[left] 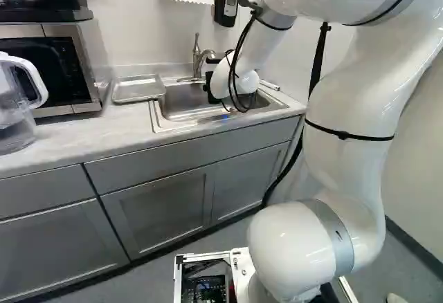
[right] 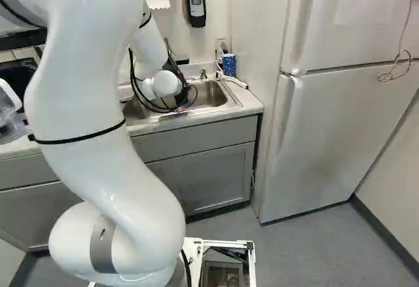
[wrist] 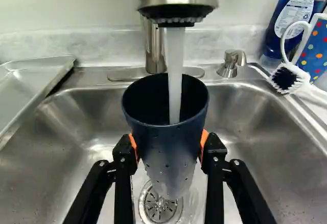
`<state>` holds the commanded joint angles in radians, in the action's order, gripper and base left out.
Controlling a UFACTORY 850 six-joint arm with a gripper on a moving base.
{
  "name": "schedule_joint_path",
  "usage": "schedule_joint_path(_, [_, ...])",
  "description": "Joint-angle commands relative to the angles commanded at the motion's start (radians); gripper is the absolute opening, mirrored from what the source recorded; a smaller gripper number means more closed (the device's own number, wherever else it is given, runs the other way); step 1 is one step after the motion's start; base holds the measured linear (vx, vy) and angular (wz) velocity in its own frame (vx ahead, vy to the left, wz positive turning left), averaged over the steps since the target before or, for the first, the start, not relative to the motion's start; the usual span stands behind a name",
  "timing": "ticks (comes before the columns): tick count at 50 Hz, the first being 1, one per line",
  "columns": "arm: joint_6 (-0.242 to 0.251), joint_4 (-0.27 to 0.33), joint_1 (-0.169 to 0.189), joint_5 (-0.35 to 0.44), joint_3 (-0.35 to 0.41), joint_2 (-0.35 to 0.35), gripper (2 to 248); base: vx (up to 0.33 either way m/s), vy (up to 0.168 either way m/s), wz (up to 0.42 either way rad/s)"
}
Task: Rinse the cup and place it in the tray
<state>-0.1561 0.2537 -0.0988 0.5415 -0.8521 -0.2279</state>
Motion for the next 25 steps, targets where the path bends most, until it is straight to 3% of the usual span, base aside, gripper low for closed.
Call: schedule_joint_path(25, [0.000,0.000,0.000,0.000,0.000,0.000,125,0.000,0.000,0.000])
